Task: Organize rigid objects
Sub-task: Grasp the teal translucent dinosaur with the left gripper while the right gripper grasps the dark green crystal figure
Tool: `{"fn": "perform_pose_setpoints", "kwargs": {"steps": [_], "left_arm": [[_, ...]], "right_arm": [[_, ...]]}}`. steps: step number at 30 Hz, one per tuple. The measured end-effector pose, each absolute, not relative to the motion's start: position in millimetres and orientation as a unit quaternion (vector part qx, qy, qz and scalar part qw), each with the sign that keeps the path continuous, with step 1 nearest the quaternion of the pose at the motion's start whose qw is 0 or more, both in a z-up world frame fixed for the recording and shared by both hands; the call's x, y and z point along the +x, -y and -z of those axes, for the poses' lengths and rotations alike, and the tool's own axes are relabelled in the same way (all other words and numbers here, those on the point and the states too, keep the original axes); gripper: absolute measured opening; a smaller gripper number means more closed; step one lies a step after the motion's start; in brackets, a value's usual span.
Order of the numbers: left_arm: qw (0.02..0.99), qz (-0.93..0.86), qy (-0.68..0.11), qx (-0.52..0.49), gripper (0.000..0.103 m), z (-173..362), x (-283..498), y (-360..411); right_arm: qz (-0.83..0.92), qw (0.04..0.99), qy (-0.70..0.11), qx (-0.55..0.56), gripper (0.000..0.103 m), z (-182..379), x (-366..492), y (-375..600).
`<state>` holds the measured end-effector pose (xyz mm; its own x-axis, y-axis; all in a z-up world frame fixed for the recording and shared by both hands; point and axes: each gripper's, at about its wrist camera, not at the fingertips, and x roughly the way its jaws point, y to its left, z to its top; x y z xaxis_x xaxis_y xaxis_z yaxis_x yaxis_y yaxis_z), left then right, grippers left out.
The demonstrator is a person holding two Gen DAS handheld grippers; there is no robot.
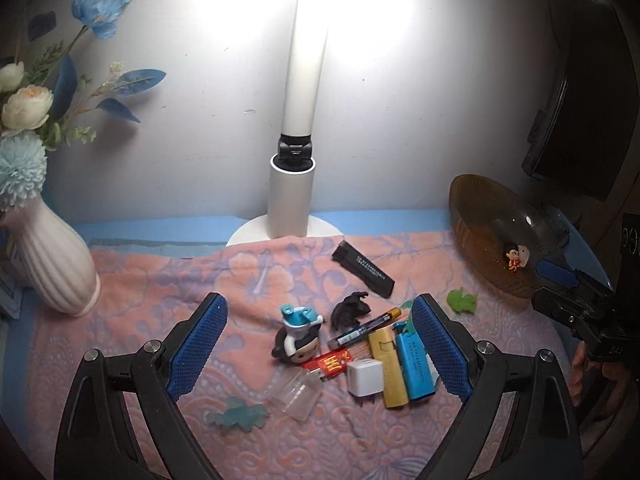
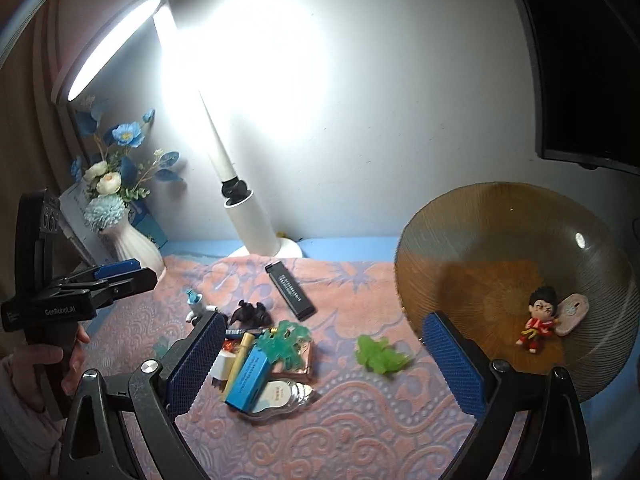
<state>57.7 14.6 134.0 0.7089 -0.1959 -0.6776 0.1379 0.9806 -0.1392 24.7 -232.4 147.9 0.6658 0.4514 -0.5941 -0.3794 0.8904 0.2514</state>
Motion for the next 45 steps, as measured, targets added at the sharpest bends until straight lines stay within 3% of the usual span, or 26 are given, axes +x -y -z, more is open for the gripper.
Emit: {"fn": "perform_pose_setpoints", "kwargs": {"steps": [5,15,18,24,26,27,28,29,34,45], "left_arm": [[0.914,0.065,-0.398,-0.047,0.093,-96,39,-62],[0.901,0.071,-0.421,-0.073,0.093,-37,32,-74],[0.904,0.069,-0.413,-0.085,0.093,-34,18,-82],[0.9,0.041,-0.43,-0.06,0.093,-17,10,-94],[0.902,0.038,-0.426,-0.058,0.092,-18,13,-92],[0.903,0.046,-0.422,-0.061,0.078,-20,16,-90],[0.903,0.054,-0.421,-0.061,0.064,-19,19,-88],[0.9,0.052,-0.429,-0.055,0.053,-16,24,-84],[0.906,0.013,-0.423,-0.027,0.053,-17,26,-74],[0.907,-0.012,-0.42,-0.037,0.054,-22,16,-82]], "right_arm": [[-0.254,0.893,-0.37,0.015,0.099,-103,14,192],[-0.223,0.887,-0.404,-0.003,0.098,-56,9,192],[-0.224,0.89,-0.396,0.024,0.088,-61,14,201],[-0.231,0.904,-0.358,0.031,0.087,-84,41,175],[-0.228,0.905,-0.358,0.041,0.073,-81,55,165],[-0.228,0.903,-0.361,0.049,0.046,-77,61,161],[-0.223,0.902,-0.365,0.051,0.032,-71,65,158],[-0.229,0.904,-0.355,0.06,0.032,-67,63,157],[-0.232,0.909,-0.338,0.08,0.015,-71,54,167],[-0.233,0.907,-0.343,0.077,0.016,-69,53,166]]}}
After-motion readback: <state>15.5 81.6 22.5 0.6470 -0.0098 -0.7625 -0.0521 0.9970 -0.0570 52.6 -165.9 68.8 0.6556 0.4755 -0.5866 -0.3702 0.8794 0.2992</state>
